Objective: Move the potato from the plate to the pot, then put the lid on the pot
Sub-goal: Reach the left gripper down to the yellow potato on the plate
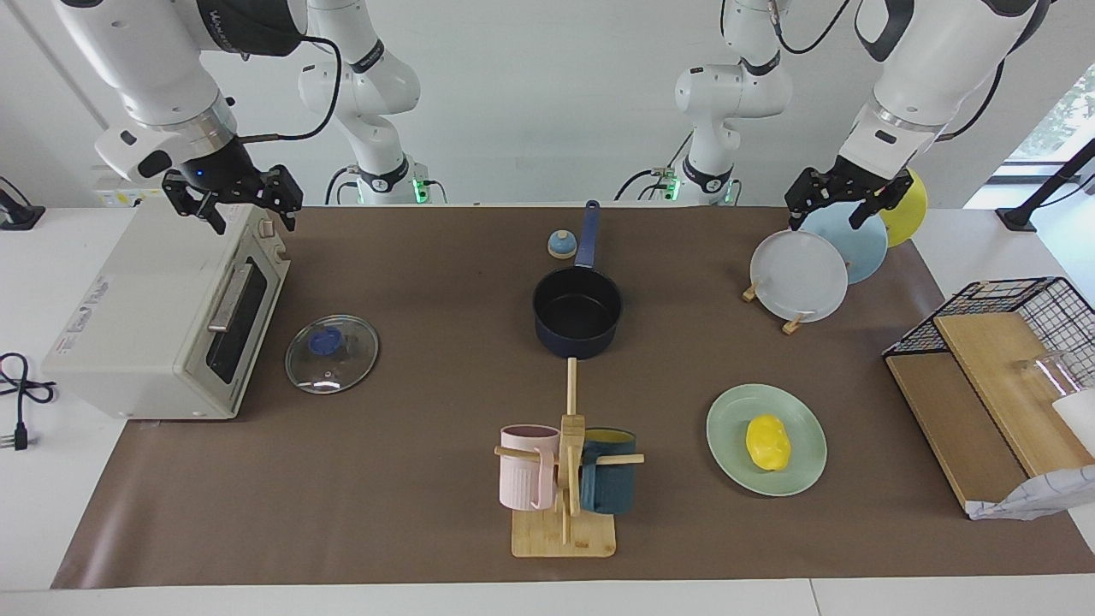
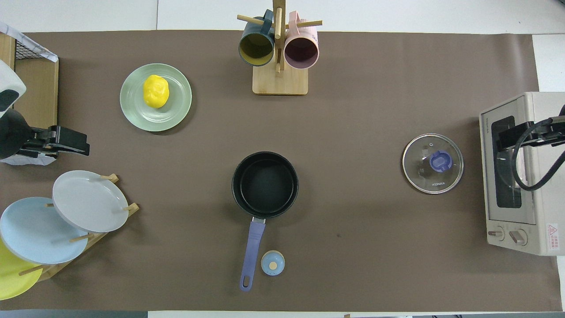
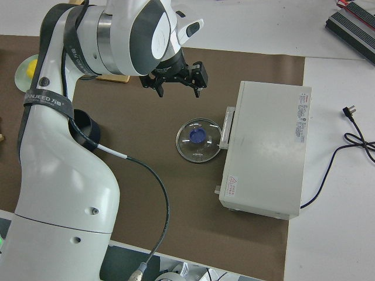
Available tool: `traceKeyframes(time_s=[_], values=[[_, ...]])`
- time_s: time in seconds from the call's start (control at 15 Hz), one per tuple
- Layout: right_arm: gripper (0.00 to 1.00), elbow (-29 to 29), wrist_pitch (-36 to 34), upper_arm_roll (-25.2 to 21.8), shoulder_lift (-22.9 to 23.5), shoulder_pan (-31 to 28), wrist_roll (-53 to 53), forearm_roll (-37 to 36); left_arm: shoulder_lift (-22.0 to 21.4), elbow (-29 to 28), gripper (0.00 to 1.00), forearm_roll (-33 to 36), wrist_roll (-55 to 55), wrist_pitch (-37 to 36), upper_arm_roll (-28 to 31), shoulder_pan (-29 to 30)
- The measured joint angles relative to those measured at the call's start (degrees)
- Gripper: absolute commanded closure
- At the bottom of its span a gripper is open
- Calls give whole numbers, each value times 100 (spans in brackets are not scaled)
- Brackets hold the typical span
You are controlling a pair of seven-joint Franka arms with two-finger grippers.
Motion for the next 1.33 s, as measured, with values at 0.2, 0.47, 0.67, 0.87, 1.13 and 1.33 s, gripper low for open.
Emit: traceKeyframes(time_s=[0.2,0.47,0.67,0.87,1.13,1.33], values=[[0,0,0,0,0,0,0,0,0,1,0,0,1,1,0,0],[0,0,0,0,0,0,0,0,0,2,0,0,1,64,-6,-6],[0,0,0,0,0,0,0,0,1,2,0,-4,1,231,-7,-6],[0,0,0,0,0,0,0,0,125,18,0,-87,-1,433,-5,-4],[0,0,0,0,0,0,0,0,1250,565,0,-113,-1,849,-26,-13],[0,0,0,0,0,0,0,0,2375,1055,0,-123,-1,1646,-36,-33]])
